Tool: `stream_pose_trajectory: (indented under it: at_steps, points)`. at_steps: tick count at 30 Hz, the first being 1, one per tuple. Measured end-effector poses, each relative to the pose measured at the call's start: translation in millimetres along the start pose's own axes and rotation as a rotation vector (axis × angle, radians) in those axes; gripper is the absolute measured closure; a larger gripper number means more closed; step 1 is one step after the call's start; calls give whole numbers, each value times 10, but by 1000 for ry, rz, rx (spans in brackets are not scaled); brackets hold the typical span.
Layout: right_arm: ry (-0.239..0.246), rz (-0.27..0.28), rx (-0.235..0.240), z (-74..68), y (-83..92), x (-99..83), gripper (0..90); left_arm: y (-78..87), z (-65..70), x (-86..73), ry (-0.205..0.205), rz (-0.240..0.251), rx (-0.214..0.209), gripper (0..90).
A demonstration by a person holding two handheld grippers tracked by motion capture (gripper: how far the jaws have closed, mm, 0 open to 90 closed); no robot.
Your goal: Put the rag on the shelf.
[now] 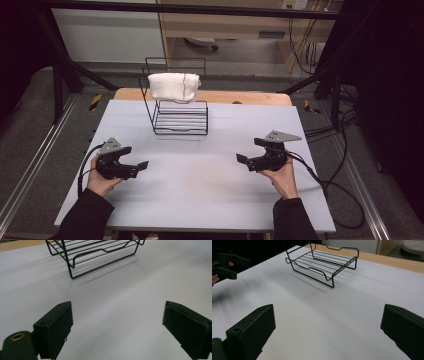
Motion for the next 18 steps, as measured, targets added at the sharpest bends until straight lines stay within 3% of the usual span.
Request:
stream_pose_trajectory:
  at_steps: [9,18]
  points:
    - [-31,-28,18,6,189,-395,2,53,-55,-169,-4,-8,2,100]
    - [-19,-44,19,0,327,-685,1,46,-67,-292,-8,-22,0,107]
Point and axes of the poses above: each handheld gripper's, and its own axes: y roughly backward along the jaws, x roughly out of its top, z roughly to its right, the point moved 6 cm from there along -y, roughly forward along the jaws, and after that the axes turned 13 degrees about y, right-handed, at the moved point
